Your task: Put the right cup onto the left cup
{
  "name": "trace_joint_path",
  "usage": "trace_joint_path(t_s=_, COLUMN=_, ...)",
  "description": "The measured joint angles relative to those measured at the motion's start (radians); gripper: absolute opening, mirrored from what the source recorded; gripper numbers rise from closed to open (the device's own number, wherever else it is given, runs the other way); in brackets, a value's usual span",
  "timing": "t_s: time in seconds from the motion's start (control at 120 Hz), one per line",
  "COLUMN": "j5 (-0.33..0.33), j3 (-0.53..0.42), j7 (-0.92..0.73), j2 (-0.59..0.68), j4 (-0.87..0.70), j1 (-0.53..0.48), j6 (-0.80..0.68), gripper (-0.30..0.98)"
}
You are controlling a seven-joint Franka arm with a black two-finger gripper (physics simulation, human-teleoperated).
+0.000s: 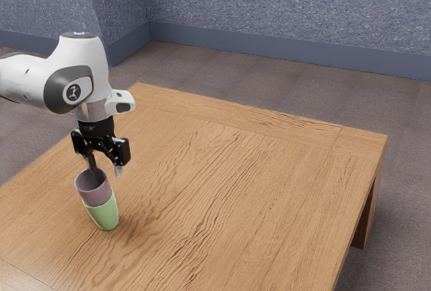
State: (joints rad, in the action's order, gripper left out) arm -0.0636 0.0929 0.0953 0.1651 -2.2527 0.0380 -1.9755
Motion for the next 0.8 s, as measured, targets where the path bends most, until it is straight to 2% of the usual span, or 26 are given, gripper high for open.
trace_joint_path(t_s=0.242, j5=0.006, j3=-0.005, j7=0.014, j2=0.041, j4=0.009, j1=0.017, j6=0.030, gripper=0.64)
trace_joint_path(t_s=0.317, j5=0.011, j3=0.008, j7=0.016, j2=0.048, j4=0.028, j1=0.054, j6=0.047, gripper=0.65)
trace_joint_path(t_s=0.542, j5=0.020, j3=0.123, j7=-0.015, j2=0.045, j4=0.137, j1=0.209, j6=0.122, gripper=0.68)
trace_joint_path(t_s=0.8, j5=0.007, j3=0.175, j7=-0.085, j2=-0.002, j4=0.322, j1=0.287, j6=0.232, gripper=0.68)
